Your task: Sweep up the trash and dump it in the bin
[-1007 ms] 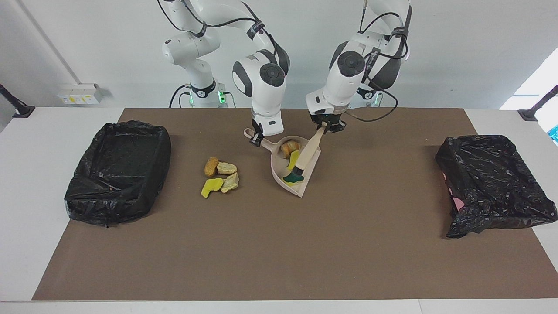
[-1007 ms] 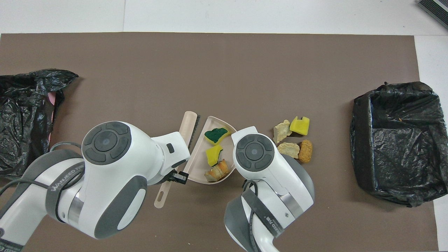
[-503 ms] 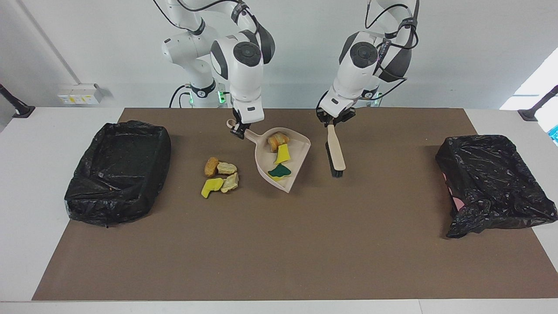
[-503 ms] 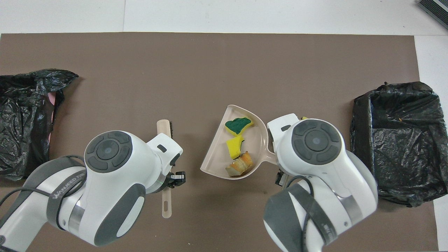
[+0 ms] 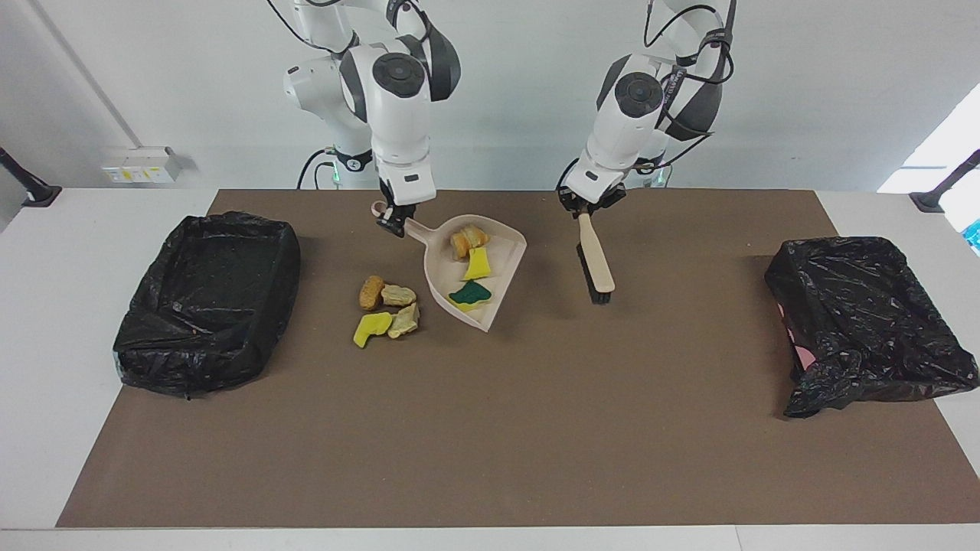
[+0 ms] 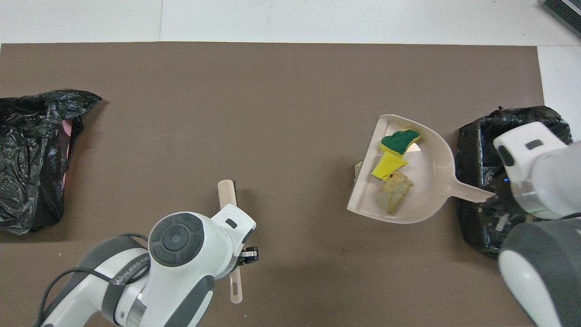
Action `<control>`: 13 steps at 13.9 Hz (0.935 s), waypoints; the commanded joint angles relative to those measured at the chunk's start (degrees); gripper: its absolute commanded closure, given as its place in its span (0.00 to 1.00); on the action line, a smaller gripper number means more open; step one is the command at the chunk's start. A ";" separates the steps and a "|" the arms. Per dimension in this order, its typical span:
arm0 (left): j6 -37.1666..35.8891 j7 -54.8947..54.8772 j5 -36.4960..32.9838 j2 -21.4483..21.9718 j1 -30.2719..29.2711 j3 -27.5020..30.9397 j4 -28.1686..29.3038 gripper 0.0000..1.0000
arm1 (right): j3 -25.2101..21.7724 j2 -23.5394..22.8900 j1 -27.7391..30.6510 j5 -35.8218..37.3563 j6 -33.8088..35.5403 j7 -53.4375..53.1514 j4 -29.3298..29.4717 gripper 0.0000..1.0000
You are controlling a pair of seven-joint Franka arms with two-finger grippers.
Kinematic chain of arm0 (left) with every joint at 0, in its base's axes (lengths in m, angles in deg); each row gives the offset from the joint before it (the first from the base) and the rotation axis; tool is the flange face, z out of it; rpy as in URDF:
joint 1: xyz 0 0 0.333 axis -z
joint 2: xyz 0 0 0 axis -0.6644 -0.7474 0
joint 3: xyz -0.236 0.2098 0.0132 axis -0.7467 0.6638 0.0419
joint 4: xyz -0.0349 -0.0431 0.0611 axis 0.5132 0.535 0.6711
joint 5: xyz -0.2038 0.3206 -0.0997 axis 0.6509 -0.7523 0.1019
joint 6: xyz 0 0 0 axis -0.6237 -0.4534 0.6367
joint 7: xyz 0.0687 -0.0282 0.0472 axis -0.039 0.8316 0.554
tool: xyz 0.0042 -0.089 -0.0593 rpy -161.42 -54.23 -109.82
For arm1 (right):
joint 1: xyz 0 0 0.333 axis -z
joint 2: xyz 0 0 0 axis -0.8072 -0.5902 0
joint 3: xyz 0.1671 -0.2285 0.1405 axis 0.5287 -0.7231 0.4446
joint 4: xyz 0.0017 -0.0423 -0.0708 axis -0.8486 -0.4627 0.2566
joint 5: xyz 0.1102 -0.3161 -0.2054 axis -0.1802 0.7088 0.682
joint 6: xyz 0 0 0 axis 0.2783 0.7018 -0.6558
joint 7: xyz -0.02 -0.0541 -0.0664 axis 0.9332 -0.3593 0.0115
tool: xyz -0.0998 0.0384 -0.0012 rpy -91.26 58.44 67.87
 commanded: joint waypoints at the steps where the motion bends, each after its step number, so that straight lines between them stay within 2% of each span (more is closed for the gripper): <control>1: 5.87 4.60 1.24 1.55 6.60 0.69 4.54 1.00 | 0.76 0.55 12.96 1.04 -2.00 9.83 -0.62 1.00; 3: 10.79 8.20 1.24 0.15 10.38 0.69 6.21 1.00 | 0.76 -0.93 22.90 6.46 -10.33 16.68 -0.28 1.00; 4: 12.64 10.05 1.24 -0.82 11.36 0.69 6.31 1.00 | 0.68 -2.86 26.51 7.71 -12.37 21.25 1.21 1.00; 5: 13.96 10.42 1.24 -1.52 11.46 0.60 6.74 1.00 | 0.59 -3.92 28.73 8.59 -12.91 24.77 2.09 1.00; 8: 14.59 10.42 1.24 -2.66 11.46 0.69 7.19 1.00 | 0.68 -4.11 29.72 21.21 -15.11 28.83 1.31 1.00; 9: 14.16 9.29 1.24 -2.76 11.37 0.78 7.01 0.69 | 0.68 -4.20 29.19 24.04 -15.38 30.16 0.70 1.00; 10: 13.46 9.02 1.24 -3.02 11.02 0.87 6.49 0.01 | 0.76 -4.29 28.32 27.03 -16.86 30.95 -0.61 1.00; 13: 12.75 8.84 1.15 -3.73 8.22 1.04 4.47 0.00 | 0.76 -3.50 24.90 34.41 -17.93 30.96 -3.61 1.00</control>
